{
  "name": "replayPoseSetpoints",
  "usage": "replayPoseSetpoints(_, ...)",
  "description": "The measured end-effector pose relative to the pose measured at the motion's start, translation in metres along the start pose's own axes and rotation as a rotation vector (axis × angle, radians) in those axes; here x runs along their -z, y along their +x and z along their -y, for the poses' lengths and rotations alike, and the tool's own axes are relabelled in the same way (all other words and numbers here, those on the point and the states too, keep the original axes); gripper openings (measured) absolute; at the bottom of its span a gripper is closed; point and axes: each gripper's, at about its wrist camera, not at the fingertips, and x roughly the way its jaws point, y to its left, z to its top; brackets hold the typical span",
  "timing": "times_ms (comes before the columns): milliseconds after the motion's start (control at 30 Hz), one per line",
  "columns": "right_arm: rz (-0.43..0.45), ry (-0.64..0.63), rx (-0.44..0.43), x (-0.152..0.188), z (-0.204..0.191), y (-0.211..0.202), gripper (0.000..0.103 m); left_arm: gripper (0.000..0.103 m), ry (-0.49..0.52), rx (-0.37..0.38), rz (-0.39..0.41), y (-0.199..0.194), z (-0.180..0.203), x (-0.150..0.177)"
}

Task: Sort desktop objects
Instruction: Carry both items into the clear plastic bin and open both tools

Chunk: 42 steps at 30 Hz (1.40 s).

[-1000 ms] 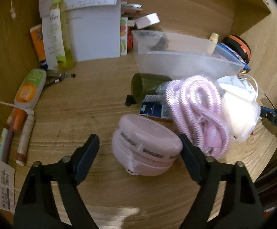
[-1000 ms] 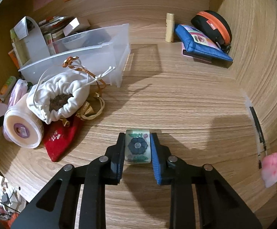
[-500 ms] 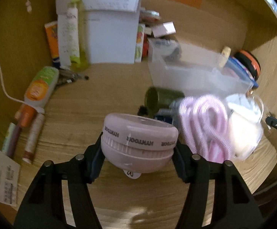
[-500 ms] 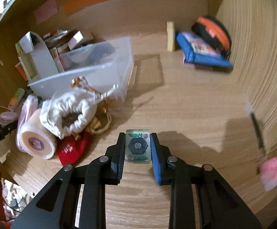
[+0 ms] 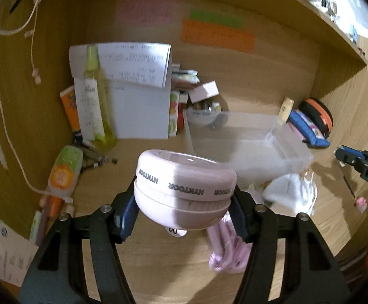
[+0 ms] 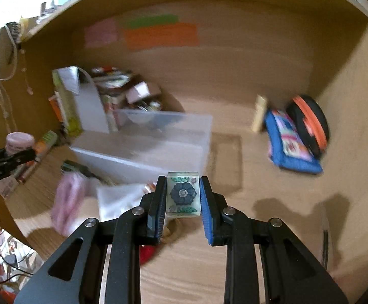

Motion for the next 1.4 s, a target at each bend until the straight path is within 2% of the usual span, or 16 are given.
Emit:
replayPoseSetpoints(233,0.041,-0.05,-0.07,-0.039,-0.014,0.008,0.022,0.062,0.01,0.032,0.008,0.006,0.011,-0.036)
replayPoseSetpoints(567,0.034,-0.058,-0.105,-0.076,-0.011,0.043,0.022,0.062,0.057,0.042,-0.009,0.04,0.028,-0.08)
replayPoseSetpoints(800,-0.025,-0.069,-0.113,-0.089,-0.006,0.085,0.022,0.062,0.092,0.087,-0.078,0.086,0.041,-0.091)
replayPoseSetpoints(967,-0.086,-0.087,-0.113,-0.086,-0.009,0.116,0.022,0.062,0.087,0.128,-0.164,0.127,0.046,-0.095)
replayPoseSetpoints(1167,-0.175,-0.114,-0.117,-0.078,-0.012,0.154,0.022,0.062,0.109,0.14,-0.269,0.17,0.049,-0.091)
replayPoseSetpoints(1400,-0.267,-0.193,-0.106,-0.072,-0.018,0.184,0.022,0.062,0.172,0.13,-0.325,0.193,0.055,-0.088)
